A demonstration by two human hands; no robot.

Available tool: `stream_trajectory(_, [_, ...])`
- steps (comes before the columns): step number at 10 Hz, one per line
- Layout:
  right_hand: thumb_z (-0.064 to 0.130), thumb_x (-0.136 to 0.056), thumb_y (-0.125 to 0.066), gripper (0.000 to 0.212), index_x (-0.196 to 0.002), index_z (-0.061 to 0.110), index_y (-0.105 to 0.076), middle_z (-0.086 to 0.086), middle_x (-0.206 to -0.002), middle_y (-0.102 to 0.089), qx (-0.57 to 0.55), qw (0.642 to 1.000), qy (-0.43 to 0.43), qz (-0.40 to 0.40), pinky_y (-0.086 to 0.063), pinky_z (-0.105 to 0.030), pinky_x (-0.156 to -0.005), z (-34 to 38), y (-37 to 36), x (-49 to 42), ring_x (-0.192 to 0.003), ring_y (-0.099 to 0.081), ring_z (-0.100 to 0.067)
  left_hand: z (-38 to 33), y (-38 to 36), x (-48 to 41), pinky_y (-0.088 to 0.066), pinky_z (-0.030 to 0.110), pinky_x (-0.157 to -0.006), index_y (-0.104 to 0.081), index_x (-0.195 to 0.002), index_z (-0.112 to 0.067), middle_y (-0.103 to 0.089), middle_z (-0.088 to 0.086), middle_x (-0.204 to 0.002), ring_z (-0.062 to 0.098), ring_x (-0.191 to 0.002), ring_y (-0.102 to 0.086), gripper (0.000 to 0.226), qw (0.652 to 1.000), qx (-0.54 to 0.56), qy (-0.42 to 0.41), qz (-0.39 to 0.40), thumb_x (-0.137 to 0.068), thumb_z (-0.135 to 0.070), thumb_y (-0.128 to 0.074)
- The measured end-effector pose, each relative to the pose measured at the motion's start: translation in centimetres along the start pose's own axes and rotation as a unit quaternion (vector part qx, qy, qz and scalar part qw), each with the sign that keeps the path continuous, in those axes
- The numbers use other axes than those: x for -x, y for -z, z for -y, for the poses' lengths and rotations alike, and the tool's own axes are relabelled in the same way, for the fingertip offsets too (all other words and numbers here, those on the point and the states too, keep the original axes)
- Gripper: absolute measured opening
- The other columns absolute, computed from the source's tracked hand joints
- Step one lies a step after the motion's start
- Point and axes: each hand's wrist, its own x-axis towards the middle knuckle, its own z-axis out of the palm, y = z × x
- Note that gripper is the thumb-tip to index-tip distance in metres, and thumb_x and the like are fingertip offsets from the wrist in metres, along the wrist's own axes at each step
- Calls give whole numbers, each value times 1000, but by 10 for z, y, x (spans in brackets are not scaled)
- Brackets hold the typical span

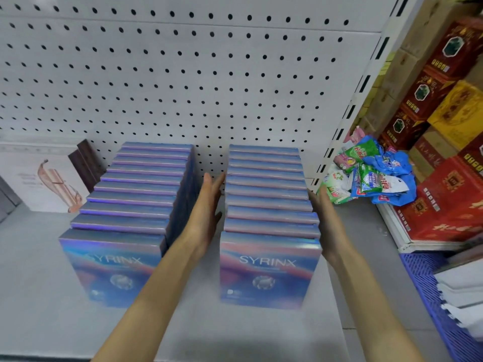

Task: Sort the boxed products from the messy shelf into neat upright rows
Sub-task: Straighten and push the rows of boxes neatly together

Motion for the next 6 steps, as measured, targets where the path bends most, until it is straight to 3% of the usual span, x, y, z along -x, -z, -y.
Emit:
stream_trajectory(1, [71,-85,-43,56,-125,37,-63,17,-126,-65,-24,998,54,18,-42,-32,-102,-34,18,22,-116,-59,1,13,1,33,-44,24,-102,-49,-133,-49,-52,-19,-139,8,-134,-44,47,993,54,-21,100,-94,-67,-29])
stream_trajectory(2, [84,-62,-59,74,-116,35,-70,-2,-119,-70,-18,999,36,27,-57,-33,-79,-61,15,30,-110,-67,-19,21,-8,54,-43,37,-105,-52,-128,-54,-57,-14,-136,11,-126,-54,40,994,69,-21,84,-96,-62,-29])
stream_trajectory(3, [86,-51,-60,76,-104,35,-75,-3,-106,-75,-24,999,39,-14,-58,-29,-64,-76,11,32,-95,-72,-20,30,-13,66,-46,15,-93,-57,-120,-57,-61,-24,-126,-3,-118,-56,37,995,49,-78,28,-92,-63,-33])
stream_trajectory(4, [90,-51,-53,75,-100,38,-75,-1,-103,-76,-17,997,58,-47,-57,-25,-59,-91,14,35,-90,-73,-17,50,-15,86,-41,-3,-74,-60,-106,-64,-63,-35,-110,-24,-95,-55,23,975,7,-181,-127,-89,-57,-46])
stream_trajectory(5, [85,-51,-49,71,-94,37,-77,-4,-100,-76,0,999,39,-36,-58,-30,-60,-103,19,34,-86,-74,-20,74,-13,92,-43,-2,-69,-69,-86,-60,-67,-36,-86,-22,-81,-59,36,976,8,-162,-143,-95,-34,-46])
stream_trajectory(6, [87,-51,-48,80,-102,30,-74,-5,-101,-76,3,997,47,-64,-60,-42,-69,-110,18,32,-88,-74,-25,82,-9,90,-47,4,-72,-75,-100,-26,-70,-30,-90,-13,-87,-64,31,988,26,-112,-103,-86,-35,-49])
